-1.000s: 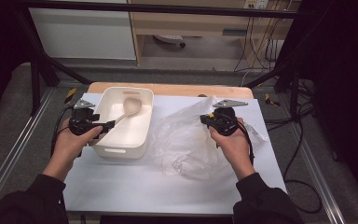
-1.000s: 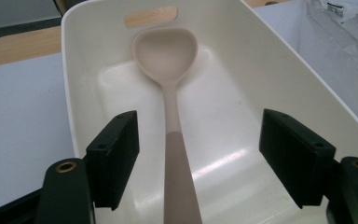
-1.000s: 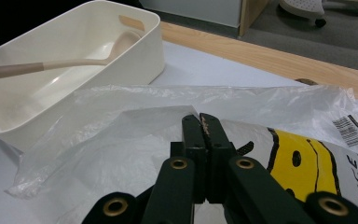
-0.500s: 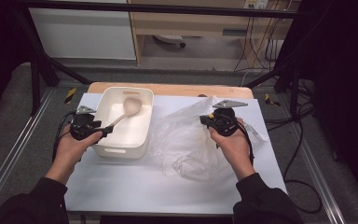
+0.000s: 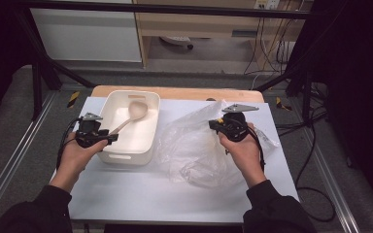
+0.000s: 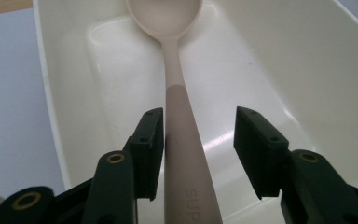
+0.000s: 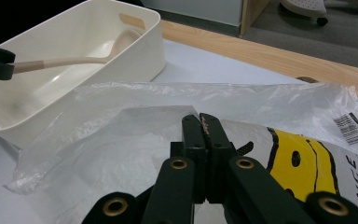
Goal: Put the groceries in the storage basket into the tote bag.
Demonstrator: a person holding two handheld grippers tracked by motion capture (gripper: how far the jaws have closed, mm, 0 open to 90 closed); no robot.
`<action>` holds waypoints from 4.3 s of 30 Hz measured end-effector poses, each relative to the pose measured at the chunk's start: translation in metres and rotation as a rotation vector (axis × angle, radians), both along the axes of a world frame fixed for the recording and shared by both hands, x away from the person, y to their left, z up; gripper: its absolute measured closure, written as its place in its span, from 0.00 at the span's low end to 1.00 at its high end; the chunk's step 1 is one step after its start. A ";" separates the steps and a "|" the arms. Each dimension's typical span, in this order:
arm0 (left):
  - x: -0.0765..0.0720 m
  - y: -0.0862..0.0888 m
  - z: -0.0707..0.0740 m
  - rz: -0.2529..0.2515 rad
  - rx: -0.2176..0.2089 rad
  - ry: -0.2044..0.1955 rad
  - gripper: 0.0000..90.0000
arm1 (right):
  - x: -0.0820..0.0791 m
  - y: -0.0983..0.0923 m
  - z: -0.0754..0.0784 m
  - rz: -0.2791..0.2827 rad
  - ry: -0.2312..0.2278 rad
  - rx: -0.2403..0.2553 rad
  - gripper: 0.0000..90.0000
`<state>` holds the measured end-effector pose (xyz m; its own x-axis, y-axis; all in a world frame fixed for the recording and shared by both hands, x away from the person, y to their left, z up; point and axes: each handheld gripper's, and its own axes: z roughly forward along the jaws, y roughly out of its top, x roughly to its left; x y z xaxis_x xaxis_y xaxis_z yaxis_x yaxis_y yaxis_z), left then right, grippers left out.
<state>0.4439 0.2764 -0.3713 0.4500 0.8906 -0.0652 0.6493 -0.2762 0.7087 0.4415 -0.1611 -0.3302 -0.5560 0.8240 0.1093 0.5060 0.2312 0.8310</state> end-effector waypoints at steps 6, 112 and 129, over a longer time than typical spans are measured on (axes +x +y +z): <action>0.001 0.001 -0.004 0.004 0.010 0.013 0.64 | 0.000 0.000 -0.001 0.002 0.001 -0.003 1.00; -0.122 -0.086 0.030 -0.469 -0.094 -0.019 0.78 | 0.022 0.008 -0.013 0.034 0.097 -0.045 1.00; -0.106 -0.112 0.006 -0.462 -0.035 -0.025 0.78 | 0.019 0.009 -0.011 0.041 0.086 -0.040 1.00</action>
<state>0.3378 0.1648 -0.3657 0.8013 0.5935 -0.0754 0.4459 -0.5084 0.7367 0.4608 -0.1516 -0.3415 -0.5796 0.8052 0.1256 0.5646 0.2856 0.7744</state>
